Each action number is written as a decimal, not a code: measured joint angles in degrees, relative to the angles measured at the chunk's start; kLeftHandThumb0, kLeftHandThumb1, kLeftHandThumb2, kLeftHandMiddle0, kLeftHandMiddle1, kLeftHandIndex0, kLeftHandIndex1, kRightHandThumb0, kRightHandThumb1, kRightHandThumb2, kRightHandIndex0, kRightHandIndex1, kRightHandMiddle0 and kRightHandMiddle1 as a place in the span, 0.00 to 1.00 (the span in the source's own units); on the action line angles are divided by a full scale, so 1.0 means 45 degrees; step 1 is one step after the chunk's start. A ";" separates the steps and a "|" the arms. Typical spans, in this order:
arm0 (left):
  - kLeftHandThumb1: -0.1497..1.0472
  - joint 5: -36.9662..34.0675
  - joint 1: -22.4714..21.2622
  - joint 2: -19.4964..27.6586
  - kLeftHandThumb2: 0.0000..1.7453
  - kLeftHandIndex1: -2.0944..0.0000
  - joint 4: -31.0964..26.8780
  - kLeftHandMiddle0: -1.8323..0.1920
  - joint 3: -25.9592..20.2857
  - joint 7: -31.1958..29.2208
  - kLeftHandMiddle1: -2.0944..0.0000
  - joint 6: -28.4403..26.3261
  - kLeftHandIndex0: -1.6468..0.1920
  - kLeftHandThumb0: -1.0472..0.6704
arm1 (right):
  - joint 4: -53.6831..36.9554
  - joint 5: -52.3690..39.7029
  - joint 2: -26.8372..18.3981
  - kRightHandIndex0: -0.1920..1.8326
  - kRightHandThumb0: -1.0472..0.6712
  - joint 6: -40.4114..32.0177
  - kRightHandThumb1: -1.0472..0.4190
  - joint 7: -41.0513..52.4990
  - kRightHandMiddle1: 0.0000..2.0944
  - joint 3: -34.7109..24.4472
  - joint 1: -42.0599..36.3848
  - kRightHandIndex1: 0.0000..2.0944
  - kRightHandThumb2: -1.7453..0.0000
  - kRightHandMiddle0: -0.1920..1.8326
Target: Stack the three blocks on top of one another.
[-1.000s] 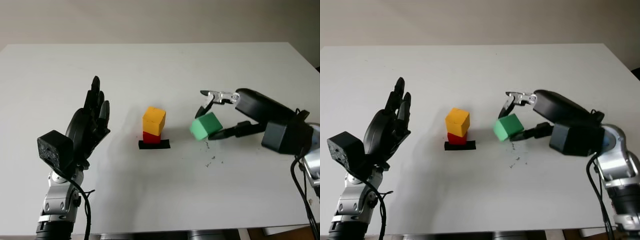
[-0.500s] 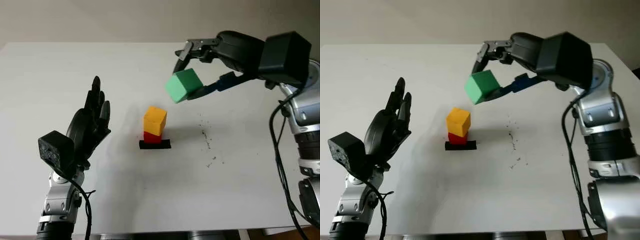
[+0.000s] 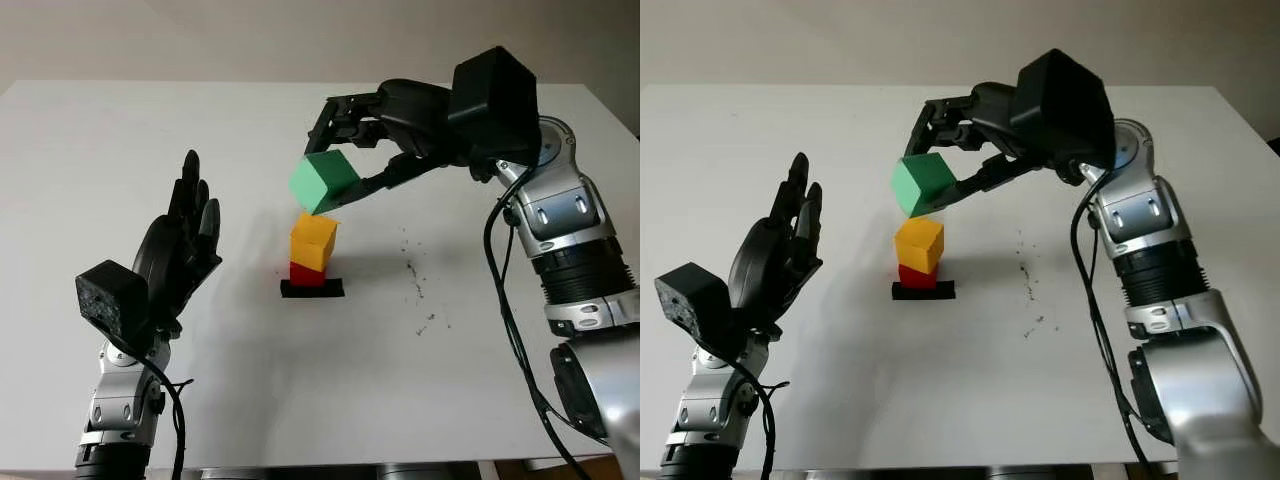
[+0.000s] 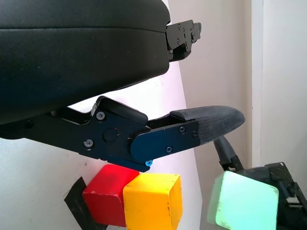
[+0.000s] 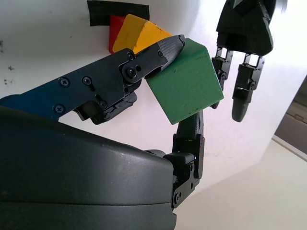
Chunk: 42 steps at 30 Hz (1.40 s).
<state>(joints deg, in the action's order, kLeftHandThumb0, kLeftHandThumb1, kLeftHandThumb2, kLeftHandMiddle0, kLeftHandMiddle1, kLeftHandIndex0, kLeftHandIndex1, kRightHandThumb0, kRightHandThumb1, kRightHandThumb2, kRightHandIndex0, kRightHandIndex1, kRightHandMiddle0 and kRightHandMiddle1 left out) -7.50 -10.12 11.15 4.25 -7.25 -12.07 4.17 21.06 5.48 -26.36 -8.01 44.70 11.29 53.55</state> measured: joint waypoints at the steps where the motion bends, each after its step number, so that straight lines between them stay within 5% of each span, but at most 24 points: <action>1: 1.00 -0.0001 0.0004 -0.0013 0.37 1.00 0.0000 1.00 -0.0003 0.0001 0.99 0.0001 1.00 0.15 | 0.0049 0.0126 0.0027 0.22 0.37 0.0031 0.08 -0.0056 0.71 0.0045 0.0000 0.03 0.97 0.28; 42: 1.00 0.0191 0.0186 -0.0254 0.37 1.00 -0.0014 1.00 0.0145 0.0298 1.00 0.0077 1.00 0.14 | 0.1693 0.1261 0.0529 0.22 0.34 0.1225 0.08 -0.0119 0.71 0.0598 0.0330 0.03 0.97 0.28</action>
<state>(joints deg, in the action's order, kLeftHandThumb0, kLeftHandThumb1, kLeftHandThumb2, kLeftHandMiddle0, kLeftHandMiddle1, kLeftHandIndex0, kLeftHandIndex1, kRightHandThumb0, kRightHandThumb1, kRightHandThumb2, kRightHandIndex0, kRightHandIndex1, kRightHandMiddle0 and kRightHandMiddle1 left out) -6.64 -9.28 10.00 4.19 -6.60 -10.73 4.51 28.68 11.15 -23.98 -2.50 44.17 13.98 55.03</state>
